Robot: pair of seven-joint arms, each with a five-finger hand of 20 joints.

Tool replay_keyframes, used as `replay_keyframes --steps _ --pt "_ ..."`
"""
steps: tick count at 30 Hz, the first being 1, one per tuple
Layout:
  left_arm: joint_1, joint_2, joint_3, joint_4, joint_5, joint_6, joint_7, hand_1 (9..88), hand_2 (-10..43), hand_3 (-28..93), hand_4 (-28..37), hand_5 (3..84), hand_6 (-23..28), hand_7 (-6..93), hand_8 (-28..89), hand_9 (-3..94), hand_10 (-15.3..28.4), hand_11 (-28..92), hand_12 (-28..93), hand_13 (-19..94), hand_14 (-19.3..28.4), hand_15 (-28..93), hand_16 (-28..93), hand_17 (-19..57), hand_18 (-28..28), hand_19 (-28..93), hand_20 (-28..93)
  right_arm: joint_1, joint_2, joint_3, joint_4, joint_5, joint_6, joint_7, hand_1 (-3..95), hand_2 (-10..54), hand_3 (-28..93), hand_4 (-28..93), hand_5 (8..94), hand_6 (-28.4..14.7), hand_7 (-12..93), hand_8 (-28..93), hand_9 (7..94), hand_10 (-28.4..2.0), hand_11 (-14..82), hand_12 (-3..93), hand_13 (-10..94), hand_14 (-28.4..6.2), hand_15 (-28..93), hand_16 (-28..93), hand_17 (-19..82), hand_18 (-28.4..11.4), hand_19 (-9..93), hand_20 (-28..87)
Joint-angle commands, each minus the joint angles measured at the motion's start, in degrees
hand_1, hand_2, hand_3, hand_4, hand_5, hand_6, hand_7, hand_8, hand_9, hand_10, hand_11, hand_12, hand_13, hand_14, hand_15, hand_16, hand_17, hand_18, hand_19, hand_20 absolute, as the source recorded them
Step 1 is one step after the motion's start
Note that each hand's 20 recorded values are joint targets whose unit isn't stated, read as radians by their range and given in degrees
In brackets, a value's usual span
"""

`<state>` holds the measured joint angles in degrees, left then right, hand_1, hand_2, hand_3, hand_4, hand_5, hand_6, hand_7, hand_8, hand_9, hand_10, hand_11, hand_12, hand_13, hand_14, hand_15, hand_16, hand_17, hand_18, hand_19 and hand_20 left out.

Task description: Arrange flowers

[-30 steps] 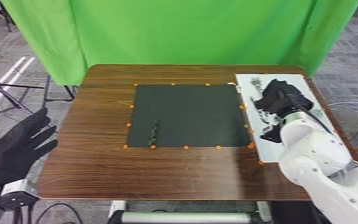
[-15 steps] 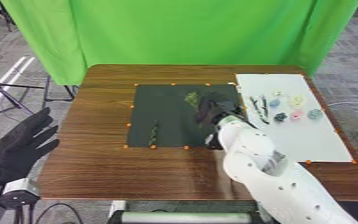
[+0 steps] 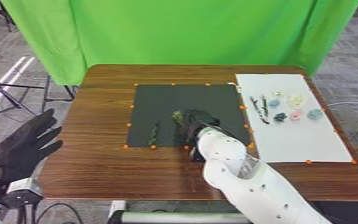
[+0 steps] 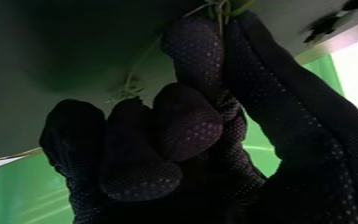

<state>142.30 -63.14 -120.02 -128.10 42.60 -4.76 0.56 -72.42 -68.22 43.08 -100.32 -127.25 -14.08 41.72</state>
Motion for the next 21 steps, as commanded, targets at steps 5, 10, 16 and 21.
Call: replay_keyframes --steps 5,10,16,21 --pt "0.39 -0.06 -0.02 0.08 -0.15 -0.06 -0.28 23.5 -4.5 69 -28.2 21.0 0.8 17.5 -9 16.4 8.7 9 22 12 11.2 12 9 -13.1 18.8 35 10 -0.31 -0.85 0.64 -0.69 -1.93 -3.97 2.13 40.4 -9.5 81 -18 80.3 1.8 48 20 85.7 -7.9 63.0 49.2 81 -8.2 83 39 47 -22.8 93 69" --pt "0.48 -0.23 -0.18 0.11 -0.12 -0.07 -0.22 23.6 -4.4 69 -28.1 21.0 0.8 17.4 -9 16.4 8.7 10 22 12 11.3 12 9 -13.1 18.8 35 10 -0.70 -1.00 1.47 -0.86 -1.59 -5.70 2.76 36.5 -9.5 81 -21 81.3 1.4 46 18 85.9 -8.1 62.7 49.4 81 -8.2 83 40 47 -22.8 93 69" --pt "0.62 -0.37 -0.37 0.02 -0.08 -0.22 -0.15 23.6 -4.4 69 -28.1 21.0 0.8 17.4 -9 16.4 8.7 9 22 12 11.2 12 9 -13.1 18.8 35 10 -1.58 -1.15 2.39 -2.28 -1.49 -7.27 2.61 29.4 -9.5 80 -24 82.0 1.3 50 -9 86.0 -8.0 62.3 49.6 81 -8.0 82 40 48 -22.9 93 69" --pt "0.60 -0.48 -0.32 0.00 -0.06 -0.12 -0.23 23.5 -4.5 69 -28.1 21.0 0.7 17.5 -9 16.4 8.7 9 22 12 11.2 12 9 -13.1 18.8 35 10 -1.49 -1.13 2.75 -3.29 -2.36 -7.84 2.03 25.2 -9.5 78 -26 82.7 1.3 50 -10 86.3 -8.0 61.9 49.3 81 -8.1 82 39 48 -22.9 93 69"
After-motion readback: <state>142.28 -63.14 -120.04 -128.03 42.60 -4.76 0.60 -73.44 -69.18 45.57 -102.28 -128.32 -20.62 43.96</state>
